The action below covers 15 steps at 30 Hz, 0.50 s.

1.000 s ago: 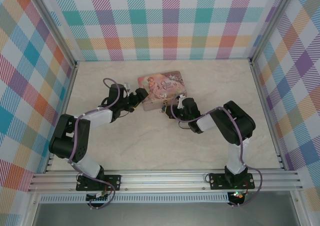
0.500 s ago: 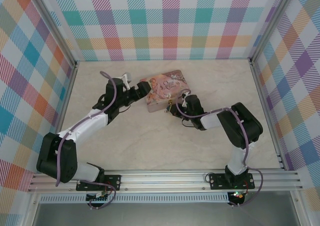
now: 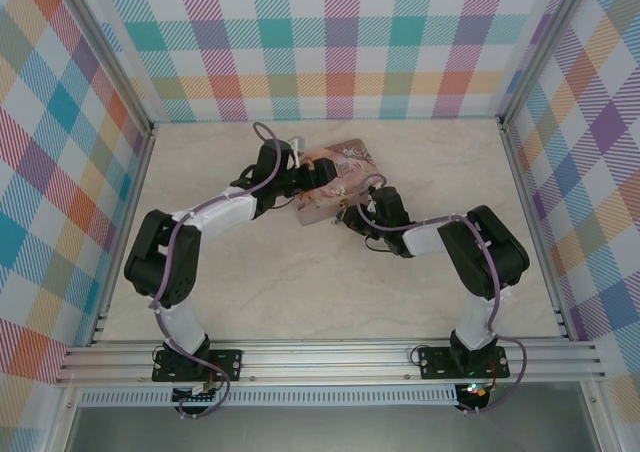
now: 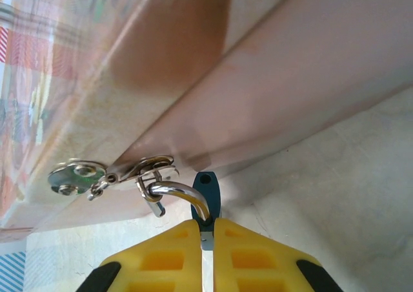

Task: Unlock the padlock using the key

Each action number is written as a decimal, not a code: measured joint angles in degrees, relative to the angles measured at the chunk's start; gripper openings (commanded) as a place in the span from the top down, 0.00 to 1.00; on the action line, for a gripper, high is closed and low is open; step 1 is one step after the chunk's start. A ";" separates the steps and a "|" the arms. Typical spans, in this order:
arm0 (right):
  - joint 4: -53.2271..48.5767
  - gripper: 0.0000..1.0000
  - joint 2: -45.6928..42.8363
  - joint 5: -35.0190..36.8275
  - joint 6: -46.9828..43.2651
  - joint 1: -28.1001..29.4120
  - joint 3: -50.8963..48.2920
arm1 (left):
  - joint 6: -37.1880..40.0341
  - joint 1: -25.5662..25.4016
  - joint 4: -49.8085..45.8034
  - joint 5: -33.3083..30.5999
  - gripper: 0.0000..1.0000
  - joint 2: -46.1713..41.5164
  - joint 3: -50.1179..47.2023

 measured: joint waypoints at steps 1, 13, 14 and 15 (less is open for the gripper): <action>-0.09 0.90 -0.04 0.00 0.35 -0.11 0.00 | 0.15 -0.15 -0.13 -0.02 0.13 0.83 0.00; -2.67 0.91 -1.01 0.31 6.08 -0.98 0.59 | 0.90 -0.90 4.09 -0.17 0.13 1.73 -2.32; -2.71 0.91 -1.01 0.26 6.43 -1.14 0.63 | 0.87 -0.92 5.05 -0.17 0.13 1.60 -2.82; -2.71 0.91 -1.01 0.26 6.67 -1.29 0.70 | 0.87 -0.96 5.90 -0.17 0.13 1.55 -3.30</action>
